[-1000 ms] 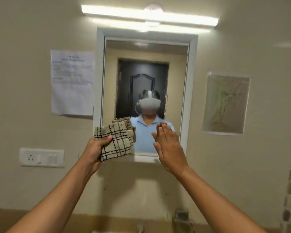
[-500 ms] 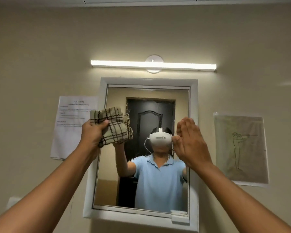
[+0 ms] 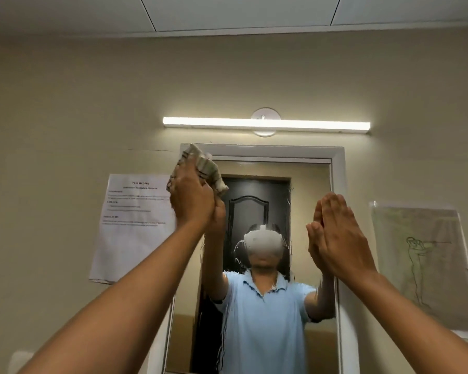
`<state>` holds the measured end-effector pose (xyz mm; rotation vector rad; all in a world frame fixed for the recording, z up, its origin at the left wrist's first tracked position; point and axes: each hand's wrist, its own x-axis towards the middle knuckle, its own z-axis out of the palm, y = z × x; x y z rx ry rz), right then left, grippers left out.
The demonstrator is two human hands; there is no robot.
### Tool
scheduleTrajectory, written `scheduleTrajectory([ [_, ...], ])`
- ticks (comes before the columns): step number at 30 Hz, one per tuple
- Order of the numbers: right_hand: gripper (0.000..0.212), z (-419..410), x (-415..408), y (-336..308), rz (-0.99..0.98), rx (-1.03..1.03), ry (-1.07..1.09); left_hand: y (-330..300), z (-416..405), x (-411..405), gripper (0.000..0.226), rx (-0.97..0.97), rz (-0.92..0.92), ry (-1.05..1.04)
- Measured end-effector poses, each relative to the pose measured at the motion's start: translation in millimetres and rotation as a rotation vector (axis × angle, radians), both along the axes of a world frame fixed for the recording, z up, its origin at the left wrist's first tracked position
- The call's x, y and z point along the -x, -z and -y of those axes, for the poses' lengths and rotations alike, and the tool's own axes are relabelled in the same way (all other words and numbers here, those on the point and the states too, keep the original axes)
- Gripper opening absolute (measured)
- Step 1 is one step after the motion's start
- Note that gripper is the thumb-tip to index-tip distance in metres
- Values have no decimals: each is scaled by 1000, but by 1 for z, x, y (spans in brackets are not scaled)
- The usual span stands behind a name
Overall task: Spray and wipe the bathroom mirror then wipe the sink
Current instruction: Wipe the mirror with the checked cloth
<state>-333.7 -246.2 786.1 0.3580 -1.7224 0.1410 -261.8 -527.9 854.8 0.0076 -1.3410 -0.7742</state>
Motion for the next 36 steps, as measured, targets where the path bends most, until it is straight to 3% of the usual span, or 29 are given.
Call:
scheduleTrajectory([
  [4, 64, -4, -1, 1, -34, -9, -9, 22, -27, 27, 78, 193, 236, -107],
  [12, 56, -14, -1, -1, -122, -51, -67, 43, -14, 57, 87, 608, 248, -340],
  [17, 56, -18, 1, -3, -142, -81, -89, 24, 21, 60, 88, 575, 231, -424],
  [23, 61, -22, 4, -3, -128, -76, -79, 20, -3, 63, 90, 520, 242, -433],
  [28, 74, -29, 7, 0, -82, -8, -72, 10, -46, 68, 90, 633, 241, -444],
  [36, 72, -35, 3, -2, -48, -34, -98, -8, -125, 76, 85, 867, 151, -413],
])
